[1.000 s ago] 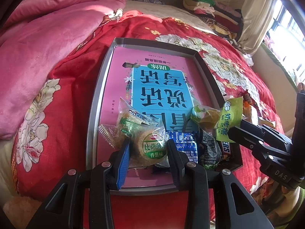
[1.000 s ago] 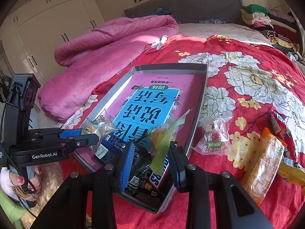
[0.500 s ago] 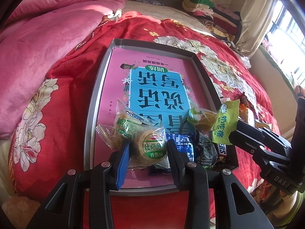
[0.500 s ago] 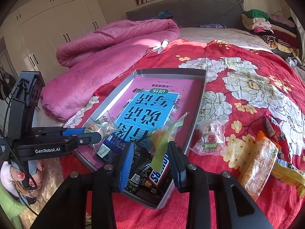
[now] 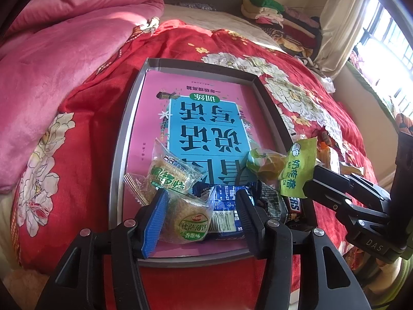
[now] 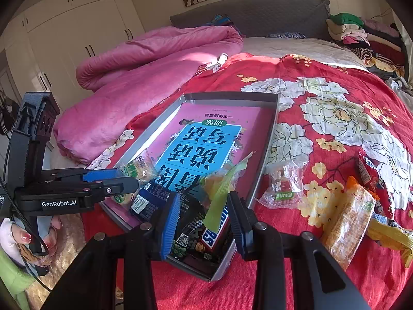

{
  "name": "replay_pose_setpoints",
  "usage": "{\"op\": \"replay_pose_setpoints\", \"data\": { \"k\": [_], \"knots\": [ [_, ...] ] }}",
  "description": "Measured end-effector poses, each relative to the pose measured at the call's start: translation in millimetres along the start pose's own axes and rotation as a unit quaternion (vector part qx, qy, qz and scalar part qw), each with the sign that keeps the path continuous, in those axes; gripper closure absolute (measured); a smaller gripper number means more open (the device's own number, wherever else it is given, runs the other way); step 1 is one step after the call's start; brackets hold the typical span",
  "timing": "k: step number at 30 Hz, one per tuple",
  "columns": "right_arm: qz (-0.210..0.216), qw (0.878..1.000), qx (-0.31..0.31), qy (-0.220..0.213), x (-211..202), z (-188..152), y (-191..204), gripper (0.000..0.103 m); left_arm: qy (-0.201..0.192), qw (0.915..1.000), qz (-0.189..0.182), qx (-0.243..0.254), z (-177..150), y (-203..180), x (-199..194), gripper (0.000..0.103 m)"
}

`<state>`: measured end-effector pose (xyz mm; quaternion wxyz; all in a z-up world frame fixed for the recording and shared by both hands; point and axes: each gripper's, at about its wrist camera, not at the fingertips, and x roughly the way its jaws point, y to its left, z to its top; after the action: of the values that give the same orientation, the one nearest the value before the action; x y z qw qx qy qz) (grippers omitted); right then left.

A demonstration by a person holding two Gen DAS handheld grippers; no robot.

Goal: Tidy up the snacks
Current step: 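Lower the biscuit pack into the tray and open the left gripper while the right gripper holds the clear bag, then lower the clear bag with green strip into the tray and open the right gripper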

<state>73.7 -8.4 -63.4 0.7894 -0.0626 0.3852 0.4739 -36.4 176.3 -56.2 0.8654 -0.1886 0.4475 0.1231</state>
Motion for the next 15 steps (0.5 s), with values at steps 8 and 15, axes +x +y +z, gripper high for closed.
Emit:
{"op": "replay_pose_setpoints", "data": {
  "k": [8, 15],
  "knots": [
    [-0.003, 1.000, -0.006, -0.005, -2.8, -0.1, 1.2, 0.063, -0.012, 0.9999, 0.000, 0.004, 1.6, -1.8, -4.9, 0.042],
    [-0.004, 1.000, -0.011, -0.018, -8.7, 0.5, 3.0, 0.058, -0.024, 0.9997, 0.003, 0.001, 3.0, -0.4, -9.9, 0.040]
  ]
}}
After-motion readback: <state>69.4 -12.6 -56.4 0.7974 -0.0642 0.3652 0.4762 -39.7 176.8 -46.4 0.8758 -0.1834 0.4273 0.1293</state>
